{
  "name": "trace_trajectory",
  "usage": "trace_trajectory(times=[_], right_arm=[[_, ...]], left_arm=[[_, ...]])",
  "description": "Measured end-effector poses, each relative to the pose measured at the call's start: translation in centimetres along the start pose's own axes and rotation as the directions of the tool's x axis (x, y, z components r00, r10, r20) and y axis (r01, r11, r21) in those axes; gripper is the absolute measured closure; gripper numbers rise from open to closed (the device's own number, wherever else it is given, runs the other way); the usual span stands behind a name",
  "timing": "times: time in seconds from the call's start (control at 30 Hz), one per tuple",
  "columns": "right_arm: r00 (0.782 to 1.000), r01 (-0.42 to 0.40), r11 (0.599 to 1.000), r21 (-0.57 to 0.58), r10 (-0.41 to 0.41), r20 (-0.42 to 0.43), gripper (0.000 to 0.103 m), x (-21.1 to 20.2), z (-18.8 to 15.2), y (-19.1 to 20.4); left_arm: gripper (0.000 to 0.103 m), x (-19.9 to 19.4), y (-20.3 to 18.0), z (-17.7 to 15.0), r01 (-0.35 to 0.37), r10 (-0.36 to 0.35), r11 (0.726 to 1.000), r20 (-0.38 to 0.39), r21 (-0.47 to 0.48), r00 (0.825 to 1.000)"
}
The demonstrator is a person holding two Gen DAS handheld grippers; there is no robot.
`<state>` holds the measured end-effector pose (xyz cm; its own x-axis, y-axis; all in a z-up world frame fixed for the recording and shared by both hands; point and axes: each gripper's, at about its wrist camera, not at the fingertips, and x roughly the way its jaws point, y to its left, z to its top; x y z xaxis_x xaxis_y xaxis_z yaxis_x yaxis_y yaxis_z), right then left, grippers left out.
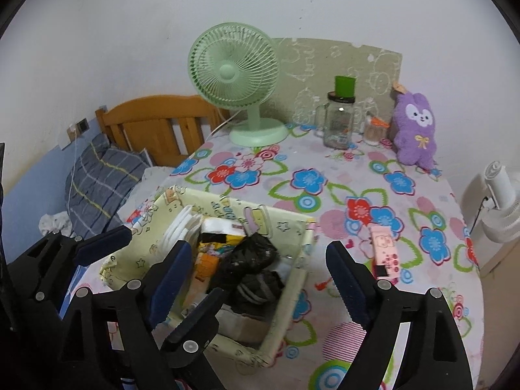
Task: Organize soft objects
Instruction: 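Open both tools to drop the roll and white cloth into the fabric box, then move both tools back from the fabric box toward the pink wet-wipes pack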
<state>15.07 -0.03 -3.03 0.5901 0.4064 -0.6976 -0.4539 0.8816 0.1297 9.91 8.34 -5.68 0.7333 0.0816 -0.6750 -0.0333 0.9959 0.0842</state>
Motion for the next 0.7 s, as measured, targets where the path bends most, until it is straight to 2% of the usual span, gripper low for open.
trace_trajectory(times=[0.7], right_arm=[[0.992, 0.108, 0.991, 0.082, -0.113, 0.061, 0.013, -5.5, -0.9, -6.6]], left_arm=[[0.008, -2.3, -6.7, 1.7, 0.06, -0.059, 0.998, 0.078, -0.001, 0.995]])
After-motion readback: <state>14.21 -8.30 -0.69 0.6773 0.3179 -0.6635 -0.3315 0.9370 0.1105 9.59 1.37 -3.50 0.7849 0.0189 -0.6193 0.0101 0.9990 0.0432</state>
